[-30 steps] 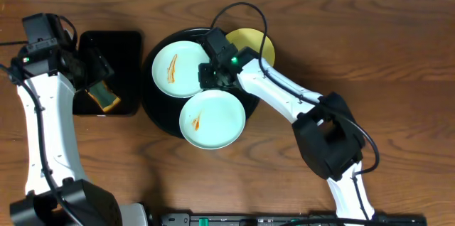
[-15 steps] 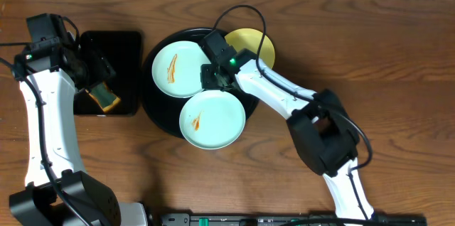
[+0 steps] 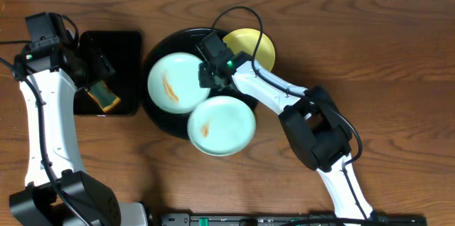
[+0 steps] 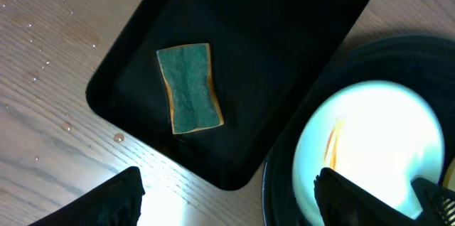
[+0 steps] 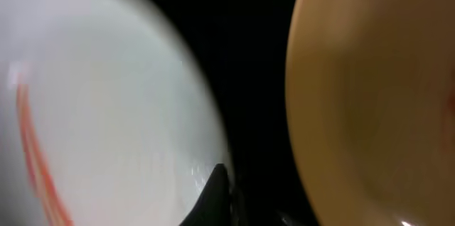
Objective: Clean dirty plates on tray and stack at the side
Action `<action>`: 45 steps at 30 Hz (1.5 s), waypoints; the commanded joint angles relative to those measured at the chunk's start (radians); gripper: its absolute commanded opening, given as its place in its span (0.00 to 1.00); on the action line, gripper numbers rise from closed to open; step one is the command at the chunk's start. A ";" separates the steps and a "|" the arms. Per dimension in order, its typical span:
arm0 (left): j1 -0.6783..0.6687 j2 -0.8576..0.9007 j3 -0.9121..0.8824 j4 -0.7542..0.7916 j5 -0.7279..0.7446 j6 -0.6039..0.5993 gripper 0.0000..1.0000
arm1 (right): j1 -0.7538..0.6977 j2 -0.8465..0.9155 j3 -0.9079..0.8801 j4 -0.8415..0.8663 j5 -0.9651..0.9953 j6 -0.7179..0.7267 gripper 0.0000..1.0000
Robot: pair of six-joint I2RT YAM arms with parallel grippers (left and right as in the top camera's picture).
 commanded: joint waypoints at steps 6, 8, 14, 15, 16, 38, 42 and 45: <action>0.003 0.077 -0.011 0.013 -0.012 -0.013 0.74 | 0.004 0.035 0.003 -0.010 0.034 -0.052 0.01; 0.003 0.115 -0.011 0.012 -0.009 -0.013 0.72 | 0.005 0.035 0.003 -0.007 0.034 -0.052 0.01; 0.003 0.226 -0.011 -0.001 0.013 -0.013 0.72 | 0.006 0.035 0.003 0.002 0.034 -0.071 0.01; 0.003 0.238 -0.011 -0.002 0.015 -0.013 0.72 | 0.006 0.035 0.003 0.003 0.034 -0.071 0.01; 0.003 0.248 -0.011 -0.002 0.015 -0.013 0.72 | 0.006 0.035 0.003 0.004 0.034 -0.071 0.01; 0.005 0.261 0.021 -0.005 -0.132 -0.135 0.73 | 0.011 0.035 0.003 0.030 0.015 -0.105 0.01; 0.011 0.263 0.019 -0.037 -0.170 -0.221 0.73 | 0.012 0.035 0.003 0.034 0.015 -0.105 0.01; 0.013 0.267 0.003 -0.021 -0.177 -0.267 0.73 | 0.014 0.035 0.003 0.034 0.015 -0.104 0.01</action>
